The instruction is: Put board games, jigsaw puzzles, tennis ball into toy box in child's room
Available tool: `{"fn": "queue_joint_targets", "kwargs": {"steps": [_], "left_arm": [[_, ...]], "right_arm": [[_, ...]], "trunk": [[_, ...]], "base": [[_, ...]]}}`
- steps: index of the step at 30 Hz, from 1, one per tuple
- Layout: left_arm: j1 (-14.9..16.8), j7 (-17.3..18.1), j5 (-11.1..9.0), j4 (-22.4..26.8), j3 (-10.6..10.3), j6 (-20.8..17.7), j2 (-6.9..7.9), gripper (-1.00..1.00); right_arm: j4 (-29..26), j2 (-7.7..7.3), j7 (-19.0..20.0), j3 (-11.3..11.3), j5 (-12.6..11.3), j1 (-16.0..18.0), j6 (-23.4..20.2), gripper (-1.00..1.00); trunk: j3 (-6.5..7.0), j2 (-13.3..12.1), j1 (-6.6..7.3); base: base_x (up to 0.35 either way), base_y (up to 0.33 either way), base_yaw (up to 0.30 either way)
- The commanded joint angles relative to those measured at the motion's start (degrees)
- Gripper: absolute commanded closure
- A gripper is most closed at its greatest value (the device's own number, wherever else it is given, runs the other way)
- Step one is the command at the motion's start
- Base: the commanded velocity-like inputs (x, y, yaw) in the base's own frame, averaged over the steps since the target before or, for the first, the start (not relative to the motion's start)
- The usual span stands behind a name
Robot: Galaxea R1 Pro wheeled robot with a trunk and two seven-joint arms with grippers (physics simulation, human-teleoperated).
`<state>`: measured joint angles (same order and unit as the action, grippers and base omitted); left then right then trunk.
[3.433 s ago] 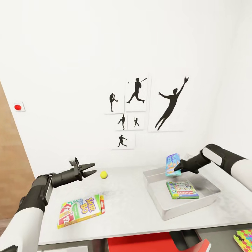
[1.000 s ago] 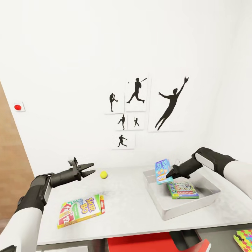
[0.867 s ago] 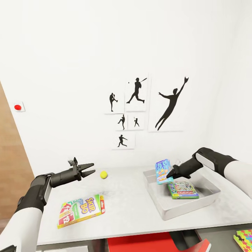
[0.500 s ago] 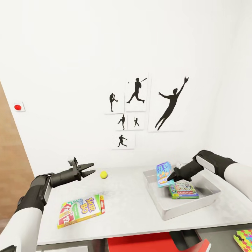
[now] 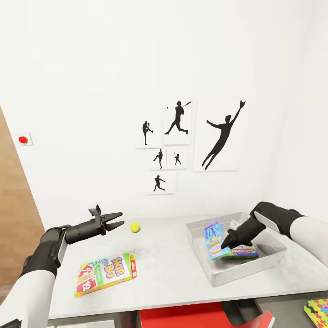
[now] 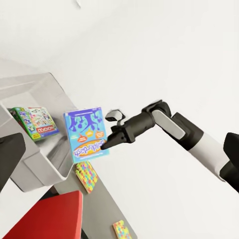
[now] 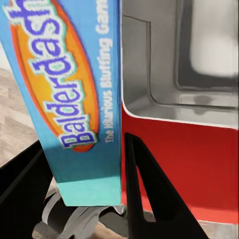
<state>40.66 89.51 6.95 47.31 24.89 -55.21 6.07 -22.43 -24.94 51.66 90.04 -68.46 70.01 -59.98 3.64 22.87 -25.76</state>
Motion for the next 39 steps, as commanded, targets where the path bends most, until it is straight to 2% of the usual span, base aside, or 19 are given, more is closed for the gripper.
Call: {"fn": "queue_joint_targets", "kwargs": {"steps": [1, 4, 9, 16, 27, 32, 39], "left_arm": [[0.03, 0.49, 0.61, 0.04, 0.15, -0.6, -0.05, -1.0], [0.03, 0.49, 0.61, 0.05, 0.15, -0.6, -0.05, -1.0], [0.03, 0.49, 0.61, 0.05, 0.15, -0.6, -0.01, -1.0], [0.03, 0.49, 0.61, 0.06, 0.1, -0.6, 0.07, -1.0], [0.03, 0.49, 0.61, 0.06, 0.1, -0.6, 0.08, -1.0], [0.03, 0.49, 0.61, 0.06, 0.14, -0.6, 0.08, -1.0], [0.03, 0.49, 0.57, 0.06, 0.22, -0.6, 0.14, -1.0]], "right_arm": [[-0.03, -0.01, 0.57, 0.3, 0.83, 0.04, -0.02, 1.0], [0.0, 0.04, 2.22, 0.41, 3.98, -0.02, -0.02, 1.0], [0.09, 0.12, 6.8, 0.52, 5.78, -0.05, -0.02, 1.0], [0.27, 0.12, 8.24, 0.58, 6.12, -0.05, -0.02, 1.0], [0.28, -0.85, 8.73, 0.52, 6.09, -0.05, -0.02, 1.0], [0.28, -1.29, 11.1, 0.33, 6.08, -0.05, -0.02, 1.0], [0.28, -1.01, 13.33, 0.1, 6.07, -0.05, -0.02, 1.0]], "trunk": [[-0.03, 0.05, -0.03], [-0.03, 0.05, -0.03], [-0.03, 0.05, -0.03], [-0.03, 0.05, -0.03], [-0.03, 0.05, -0.03], [-0.03, 0.05, -0.03], [-0.04, 0.05, -0.03]], "base": [[0.0, 0.0, 0.0], [0.0, 0.0, 0.0], [0.0, 0.0, 0.0], [0.0, 0.0, 0.0], [0.0, 0.0, 0.0], [0.0, 0.0, 0.0], [0.0, 0.0, 0.0]]}}
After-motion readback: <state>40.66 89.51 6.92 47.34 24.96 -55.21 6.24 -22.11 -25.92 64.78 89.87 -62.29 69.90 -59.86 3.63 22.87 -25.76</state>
